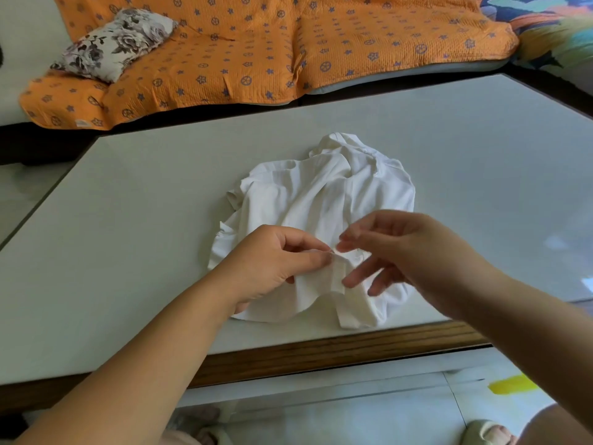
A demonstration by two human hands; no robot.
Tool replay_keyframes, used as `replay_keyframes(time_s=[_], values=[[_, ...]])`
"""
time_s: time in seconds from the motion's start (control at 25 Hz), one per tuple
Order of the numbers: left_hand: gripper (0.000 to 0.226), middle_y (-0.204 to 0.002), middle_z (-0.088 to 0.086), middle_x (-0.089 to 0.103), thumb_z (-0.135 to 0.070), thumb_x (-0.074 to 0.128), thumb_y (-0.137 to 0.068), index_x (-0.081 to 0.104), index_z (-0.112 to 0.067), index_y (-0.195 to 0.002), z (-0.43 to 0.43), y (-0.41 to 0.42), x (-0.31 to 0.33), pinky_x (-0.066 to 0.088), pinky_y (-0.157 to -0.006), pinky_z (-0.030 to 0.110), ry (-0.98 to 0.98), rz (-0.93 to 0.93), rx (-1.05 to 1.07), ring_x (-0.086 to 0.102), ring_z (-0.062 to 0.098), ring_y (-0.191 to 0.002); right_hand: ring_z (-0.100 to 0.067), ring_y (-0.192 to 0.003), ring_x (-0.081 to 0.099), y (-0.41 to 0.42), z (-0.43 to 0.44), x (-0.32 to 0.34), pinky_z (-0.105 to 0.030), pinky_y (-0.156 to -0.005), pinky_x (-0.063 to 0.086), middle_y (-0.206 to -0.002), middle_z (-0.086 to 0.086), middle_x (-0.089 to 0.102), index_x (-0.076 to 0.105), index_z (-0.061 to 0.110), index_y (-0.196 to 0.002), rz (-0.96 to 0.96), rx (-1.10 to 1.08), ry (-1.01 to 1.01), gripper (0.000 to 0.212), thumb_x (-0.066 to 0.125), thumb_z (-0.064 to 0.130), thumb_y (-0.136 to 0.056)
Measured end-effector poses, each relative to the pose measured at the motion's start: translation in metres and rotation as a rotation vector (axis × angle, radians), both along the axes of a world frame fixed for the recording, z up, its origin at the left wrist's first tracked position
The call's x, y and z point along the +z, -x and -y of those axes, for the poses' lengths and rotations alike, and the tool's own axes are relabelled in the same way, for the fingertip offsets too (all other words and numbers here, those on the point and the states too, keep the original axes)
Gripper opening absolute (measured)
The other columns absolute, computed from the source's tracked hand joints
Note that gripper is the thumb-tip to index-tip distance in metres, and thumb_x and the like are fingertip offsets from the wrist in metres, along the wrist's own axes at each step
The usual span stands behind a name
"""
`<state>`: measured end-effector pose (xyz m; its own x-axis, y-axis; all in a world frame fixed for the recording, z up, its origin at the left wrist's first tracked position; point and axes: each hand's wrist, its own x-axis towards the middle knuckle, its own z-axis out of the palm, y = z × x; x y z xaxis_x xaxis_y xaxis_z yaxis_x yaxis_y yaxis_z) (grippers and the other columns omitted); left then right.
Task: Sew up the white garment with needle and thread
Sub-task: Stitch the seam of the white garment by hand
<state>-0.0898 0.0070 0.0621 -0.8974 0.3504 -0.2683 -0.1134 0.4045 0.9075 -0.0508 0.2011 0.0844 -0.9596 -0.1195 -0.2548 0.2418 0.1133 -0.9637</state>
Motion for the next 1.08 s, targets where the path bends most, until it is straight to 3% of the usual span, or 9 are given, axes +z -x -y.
replay_keyframes(time_s=[0.08,0.2,0.36,0.48,0.56,0.64,0.84,1.08], values=[[0.013,-0.076,-0.013,0.071,-0.033,0.076,-0.079,0.079,-0.026,-0.090,-0.003,-0.002,-0.001,0.044,-0.064,0.017,0.001,-0.030,-0.022,0.059,-0.003,-0.073,-0.023,-0.075,0.076,-0.013,0.008,0.000,-0.031,-0.064,0.059,-0.082,-0.004,0.076,0.070,0.008,-0.092,0.010,0.057,-0.038,0.015,0.060,0.018,-0.096],[0.010,-0.079,-0.007,0.072,-0.028,0.076,-0.081,0.079,-0.024,-0.089,-0.001,-0.003,0.000,0.046,-0.065,0.018,0.008,-0.018,-0.033,0.059,0.001,-0.073,-0.013,-0.077,0.075,-0.013,0.009,-0.009,-0.033,-0.082,0.060,-0.080,0.002,0.077,0.072,0.012,-0.088,-0.052,-0.004,-0.183,0.013,0.062,0.019,-0.095],[0.005,-0.074,-0.005,0.069,-0.019,0.075,-0.084,0.078,-0.022,-0.087,0.002,0.001,-0.002,0.050,-0.066,0.020,0.024,0.002,-0.010,0.057,0.009,-0.068,-0.006,-0.074,0.074,-0.007,0.004,-0.012,-0.029,-0.084,0.059,-0.077,0.006,0.077,0.071,0.015,-0.087,-0.090,-0.067,-0.237,0.011,0.063,0.017,-0.094],[0.003,-0.069,-0.008,0.066,-0.020,0.075,-0.084,0.077,-0.021,-0.086,0.001,0.002,-0.002,0.048,-0.063,0.020,0.018,-0.012,-0.001,0.055,0.009,-0.064,-0.005,-0.069,0.073,-0.010,0.004,-0.013,-0.024,-0.078,0.057,-0.075,0.009,0.076,0.071,0.021,-0.085,-0.117,-0.063,-0.280,0.011,0.064,0.023,-0.093],[0.003,-0.069,-0.008,0.066,-0.020,0.075,-0.084,0.077,-0.022,-0.084,0.000,0.002,-0.002,0.047,-0.061,0.020,0.008,-0.002,-0.006,0.055,0.008,-0.065,-0.002,-0.058,0.068,-0.013,0.004,-0.012,-0.012,-0.058,0.049,-0.070,0.010,0.074,0.069,0.028,-0.082,-0.188,-0.097,-0.341,0.011,0.064,0.026,-0.093],[0.003,-0.069,-0.006,0.066,-0.019,0.076,-0.083,0.077,-0.022,-0.082,0.001,0.001,-0.001,0.045,-0.060,0.020,-0.004,0.008,0.001,0.054,0.009,-0.065,-0.002,-0.048,0.063,-0.015,0.003,-0.009,-0.010,-0.046,0.043,-0.066,0.007,0.072,0.068,0.027,-0.081,-0.242,-0.120,-0.337,0.013,0.063,0.023,-0.093],[0.003,-0.071,-0.007,0.066,-0.021,0.075,-0.083,0.077,-0.020,-0.086,0.002,0.000,0.000,0.043,-0.062,0.022,-0.017,0.028,-0.006,0.052,0.003,-0.061,-0.010,-0.047,0.064,-0.018,0.008,-0.009,-0.021,-0.045,0.046,-0.063,-0.002,0.071,0.069,0.021,-0.087,-0.092,0.097,-0.323,0.013,0.060,0.026,-0.095],[0.003,-0.072,-0.007,0.067,-0.021,0.075,-0.083,0.077,-0.023,-0.081,0.002,0.000,0.002,0.043,-0.063,0.024,-0.034,0.038,-0.004,0.052,0.004,-0.062,-0.014,-0.047,0.064,-0.014,0.008,-0.013,-0.022,-0.044,0.045,-0.060,-0.005,0.069,0.071,0.019,-0.091,-0.070,0.100,-0.316,0.013,0.061,0.026,-0.096]])
